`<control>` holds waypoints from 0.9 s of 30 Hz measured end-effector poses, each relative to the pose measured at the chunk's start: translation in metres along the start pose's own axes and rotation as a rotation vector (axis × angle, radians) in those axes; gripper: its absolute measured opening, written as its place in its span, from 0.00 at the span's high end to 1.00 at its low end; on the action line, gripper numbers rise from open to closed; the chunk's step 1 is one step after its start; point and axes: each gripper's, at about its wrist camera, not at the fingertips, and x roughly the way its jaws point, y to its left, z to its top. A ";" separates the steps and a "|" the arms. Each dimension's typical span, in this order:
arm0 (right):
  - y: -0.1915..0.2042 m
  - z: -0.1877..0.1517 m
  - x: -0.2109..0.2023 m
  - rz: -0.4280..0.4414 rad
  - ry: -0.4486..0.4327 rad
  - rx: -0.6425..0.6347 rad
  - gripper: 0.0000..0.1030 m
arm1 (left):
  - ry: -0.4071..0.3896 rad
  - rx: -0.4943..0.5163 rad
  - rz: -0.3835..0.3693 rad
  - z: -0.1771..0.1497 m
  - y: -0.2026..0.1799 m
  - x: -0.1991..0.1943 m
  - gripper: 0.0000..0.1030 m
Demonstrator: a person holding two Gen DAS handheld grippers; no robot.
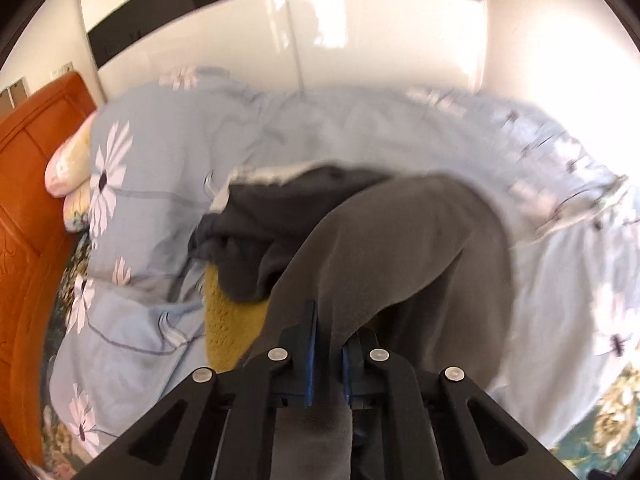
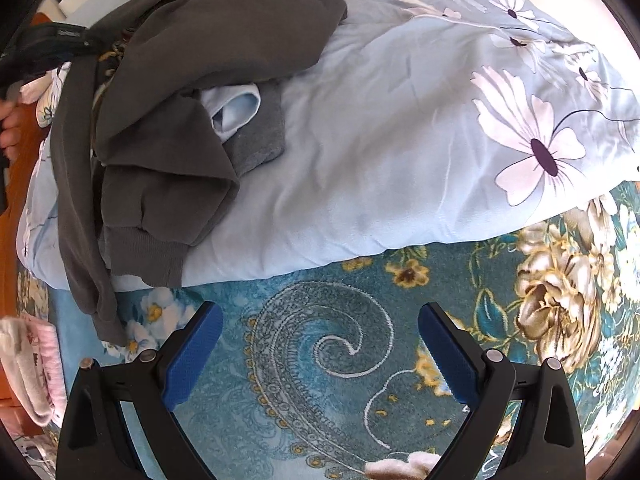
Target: Fold clothes
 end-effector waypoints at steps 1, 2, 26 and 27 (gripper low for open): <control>-0.001 0.000 -0.003 0.002 -0.004 0.006 0.04 | -0.040 0.010 -0.027 0.002 -0.004 -0.019 0.90; -0.003 0.000 -0.006 0.006 -0.007 0.010 0.04 | -0.068 0.018 -0.044 0.002 -0.011 -0.036 0.91; -0.110 -0.136 -0.126 -0.013 -0.061 0.243 0.04 | 0.154 0.074 -0.244 -0.218 -0.090 -0.254 0.92; -0.114 -0.147 -0.127 -0.023 -0.049 0.255 0.04 | 0.173 0.097 -0.233 -0.236 -0.099 -0.254 0.92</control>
